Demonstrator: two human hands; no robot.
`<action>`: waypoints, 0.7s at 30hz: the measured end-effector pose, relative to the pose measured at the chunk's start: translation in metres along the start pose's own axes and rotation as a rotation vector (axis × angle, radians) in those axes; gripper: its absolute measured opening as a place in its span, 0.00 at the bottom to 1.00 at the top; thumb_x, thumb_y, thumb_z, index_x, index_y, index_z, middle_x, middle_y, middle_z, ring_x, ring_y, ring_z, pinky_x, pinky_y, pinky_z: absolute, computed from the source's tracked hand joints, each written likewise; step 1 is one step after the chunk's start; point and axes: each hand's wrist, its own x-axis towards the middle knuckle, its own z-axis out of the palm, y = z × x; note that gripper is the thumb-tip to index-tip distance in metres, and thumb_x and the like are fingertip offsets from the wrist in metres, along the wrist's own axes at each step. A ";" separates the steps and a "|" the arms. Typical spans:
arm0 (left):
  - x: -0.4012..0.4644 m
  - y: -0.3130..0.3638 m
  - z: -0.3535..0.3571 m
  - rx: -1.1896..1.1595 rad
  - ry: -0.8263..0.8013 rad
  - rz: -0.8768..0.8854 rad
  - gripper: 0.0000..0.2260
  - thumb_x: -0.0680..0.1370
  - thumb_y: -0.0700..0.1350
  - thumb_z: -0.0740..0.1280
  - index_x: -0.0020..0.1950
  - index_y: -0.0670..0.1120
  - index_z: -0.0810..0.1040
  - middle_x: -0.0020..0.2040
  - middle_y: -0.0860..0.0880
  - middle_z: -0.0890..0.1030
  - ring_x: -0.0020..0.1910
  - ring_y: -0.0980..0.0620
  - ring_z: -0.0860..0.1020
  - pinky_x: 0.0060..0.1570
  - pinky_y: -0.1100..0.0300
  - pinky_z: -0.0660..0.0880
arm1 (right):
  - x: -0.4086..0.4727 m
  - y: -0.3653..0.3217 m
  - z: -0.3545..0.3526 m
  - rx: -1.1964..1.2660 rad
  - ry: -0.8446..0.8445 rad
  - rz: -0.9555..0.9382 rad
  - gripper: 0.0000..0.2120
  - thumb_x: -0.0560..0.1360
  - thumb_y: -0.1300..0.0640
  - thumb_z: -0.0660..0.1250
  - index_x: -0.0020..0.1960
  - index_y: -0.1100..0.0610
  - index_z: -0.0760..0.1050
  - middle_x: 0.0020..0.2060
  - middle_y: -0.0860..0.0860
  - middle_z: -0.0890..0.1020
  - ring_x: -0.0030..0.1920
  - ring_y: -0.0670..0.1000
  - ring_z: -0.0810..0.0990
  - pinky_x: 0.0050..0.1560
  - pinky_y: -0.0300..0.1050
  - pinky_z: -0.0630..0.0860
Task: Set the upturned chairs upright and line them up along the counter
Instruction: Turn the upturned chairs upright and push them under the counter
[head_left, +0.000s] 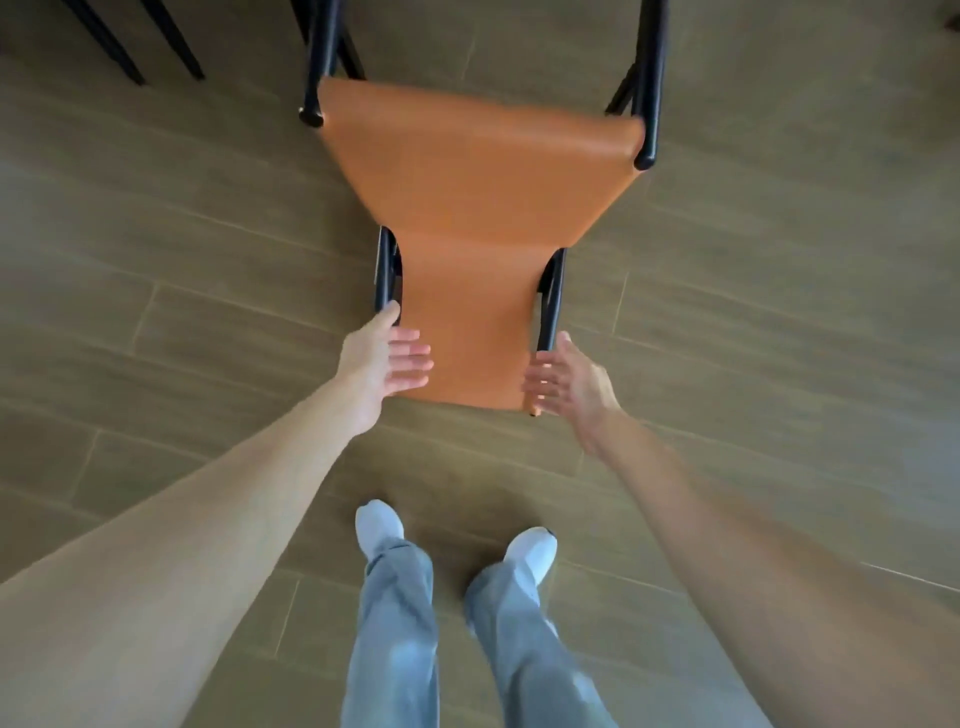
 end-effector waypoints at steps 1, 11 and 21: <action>0.025 -0.024 0.002 0.004 -0.003 -0.030 0.23 0.83 0.57 0.61 0.60 0.37 0.79 0.56 0.38 0.84 0.54 0.40 0.84 0.55 0.45 0.81 | 0.024 0.021 0.004 0.005 0.002 0.023 0.25 0.84 0.44 0.58 0.64 0.65 0.76 0.54 0.60 0.83 0.49 0.57 0.82 0.45 0.48 0.77; 0.283 -0.242 -0.003 -0.177 0.039 -0.231 0.24 0.83 0.56 0.61 0.67 0.37 0.72 0.60 0.36 0.79 0.58 0.37 0.81 0.59 0.40 0.78 | 0.288 0.256 0.027 0.250 0.098 0.222 0.23 0.83 0.41 0.58 0.55 0.62 0.75 0.60 0.62 0.80 0.59 0.63 0.82 0.51 0.51 0.79; 0.439 -0.330 0.032 -0.508 0.042 -0.273 0.32 0.81 0.51 0.66 0.79 0.37 0.59 0.67 0.37 0.75 0.66 0.39 0.76 0.69 0.42 0.72 | 0.441 0.328 0.048 0.860 0.055 0.263 0.39 0.82 0.37 0.55 0.80 0.65 0.53 0.74 0.63 0.69 0.65 0.60 0.77 0.62 0.56 0.75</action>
